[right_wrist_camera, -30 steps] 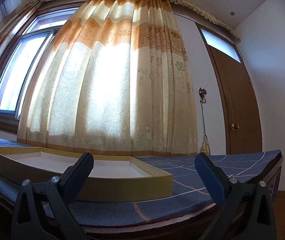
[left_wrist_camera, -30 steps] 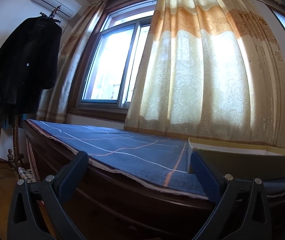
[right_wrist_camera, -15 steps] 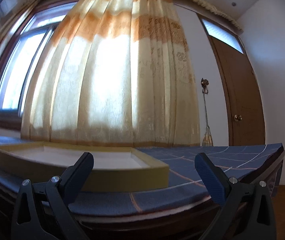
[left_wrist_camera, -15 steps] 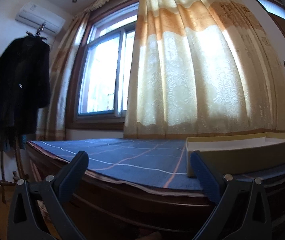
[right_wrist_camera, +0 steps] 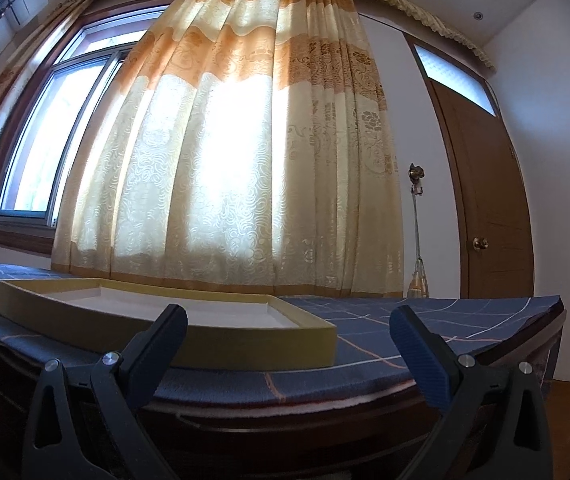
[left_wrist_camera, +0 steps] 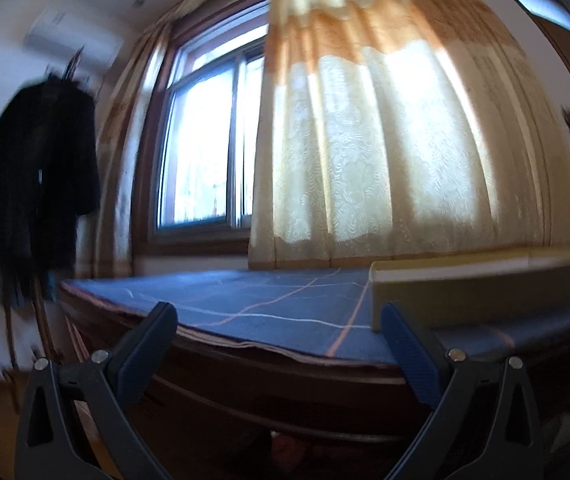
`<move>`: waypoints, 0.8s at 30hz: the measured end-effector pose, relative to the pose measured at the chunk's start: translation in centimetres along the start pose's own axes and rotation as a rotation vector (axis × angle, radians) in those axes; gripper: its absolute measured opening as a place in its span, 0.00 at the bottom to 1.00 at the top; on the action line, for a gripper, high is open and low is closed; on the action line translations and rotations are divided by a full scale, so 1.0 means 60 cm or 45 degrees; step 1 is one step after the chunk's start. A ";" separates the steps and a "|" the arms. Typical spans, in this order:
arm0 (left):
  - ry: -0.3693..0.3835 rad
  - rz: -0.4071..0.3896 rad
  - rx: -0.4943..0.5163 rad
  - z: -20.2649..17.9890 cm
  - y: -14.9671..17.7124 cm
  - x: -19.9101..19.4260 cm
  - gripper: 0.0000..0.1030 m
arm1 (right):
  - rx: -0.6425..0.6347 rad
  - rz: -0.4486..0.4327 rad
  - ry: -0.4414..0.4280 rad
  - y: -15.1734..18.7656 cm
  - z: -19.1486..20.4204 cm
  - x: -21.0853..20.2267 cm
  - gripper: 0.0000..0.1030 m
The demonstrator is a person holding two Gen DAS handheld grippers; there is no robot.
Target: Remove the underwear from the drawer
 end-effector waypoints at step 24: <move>0.069 0.242 0.058 0.037 0.010 -0.070 1.00 | 0.025 0.102 -0.097 -0.007 -0.027 -0.093 0.99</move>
Point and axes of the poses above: each gripper's, at about its wrist camera, not at the fingertips, and x roughly the way its jaws point, z to its left, y to its underside, the point moved 10 cm from there along x, roughly the way its jaws point, and after that the axes turned 1 degree about y, right-handed, at the moved point
